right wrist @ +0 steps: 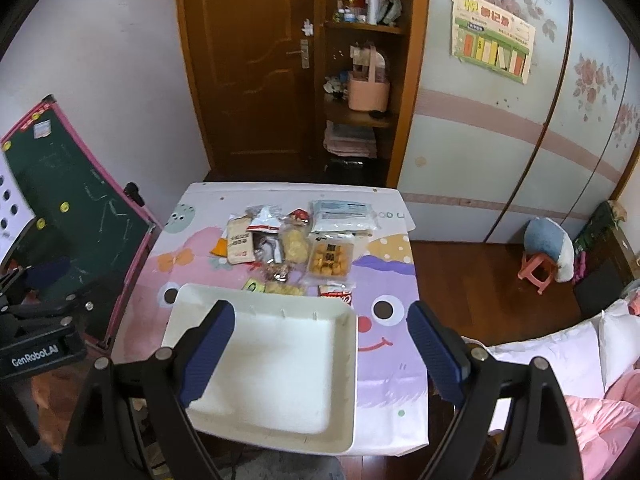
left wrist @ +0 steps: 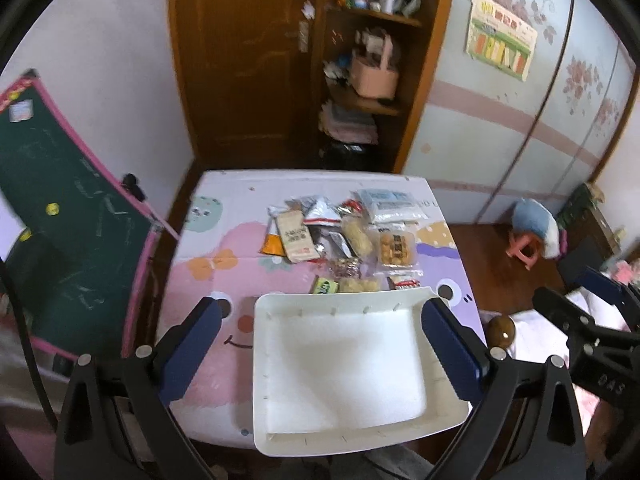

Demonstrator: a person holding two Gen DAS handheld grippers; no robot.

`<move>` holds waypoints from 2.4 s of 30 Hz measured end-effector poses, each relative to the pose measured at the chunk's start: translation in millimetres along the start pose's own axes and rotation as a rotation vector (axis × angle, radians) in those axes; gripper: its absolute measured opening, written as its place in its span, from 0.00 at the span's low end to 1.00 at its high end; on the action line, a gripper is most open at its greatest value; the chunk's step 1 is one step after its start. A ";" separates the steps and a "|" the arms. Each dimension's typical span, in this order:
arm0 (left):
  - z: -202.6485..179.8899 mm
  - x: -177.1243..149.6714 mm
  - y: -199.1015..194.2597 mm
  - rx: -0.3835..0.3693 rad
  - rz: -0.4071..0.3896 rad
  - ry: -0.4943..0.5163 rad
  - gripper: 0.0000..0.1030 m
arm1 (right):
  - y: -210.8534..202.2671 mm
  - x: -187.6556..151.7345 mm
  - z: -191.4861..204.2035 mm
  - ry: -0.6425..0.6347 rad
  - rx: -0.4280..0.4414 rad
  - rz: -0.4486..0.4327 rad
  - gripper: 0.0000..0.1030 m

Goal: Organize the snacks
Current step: 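Grasp the beige biscuit packet with the left gripper while the right grasps the yellow bread bag, then carry both packets to the white tray and open both grippers to release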

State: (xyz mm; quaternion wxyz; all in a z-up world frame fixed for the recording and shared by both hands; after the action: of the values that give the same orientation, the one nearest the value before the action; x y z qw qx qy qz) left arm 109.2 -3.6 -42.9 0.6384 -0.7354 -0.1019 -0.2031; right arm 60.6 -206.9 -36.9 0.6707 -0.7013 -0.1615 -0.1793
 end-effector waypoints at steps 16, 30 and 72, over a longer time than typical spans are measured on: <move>61.0 115.5 137.1 0.094 0.103 0.054 0.96 | 154.2 62.0 -17.8 0.100 0.028 0.252 0.79; 76.1 125.2 340.1 0.105 0.399 0.001 0.96 | 331.8 79.3 -34.1 0.211 0.123 0.493 0.79; 55.3 102.8 169.3 -0.043 0.092 -0.014 0.51 | 193.7 68.9 -41.0 0.298 0.235 0.224 0.59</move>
State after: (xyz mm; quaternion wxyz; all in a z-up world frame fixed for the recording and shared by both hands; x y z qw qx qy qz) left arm 280.0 11.6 -156.4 0.6304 -0.7543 -0.0681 -0.1704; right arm 210.4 -258.1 -174.2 0.7802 -0.5975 -0.0016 -0.1853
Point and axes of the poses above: each gripper's, at about its wrist camera, not at the fingertips, and y roughly the way its jaws point, z to its left, x to its top, the point moved 10 cm from there along y, roughly the way its jaws point, and after that the axes turned 11 degrees about z, right-handed, at the moved point
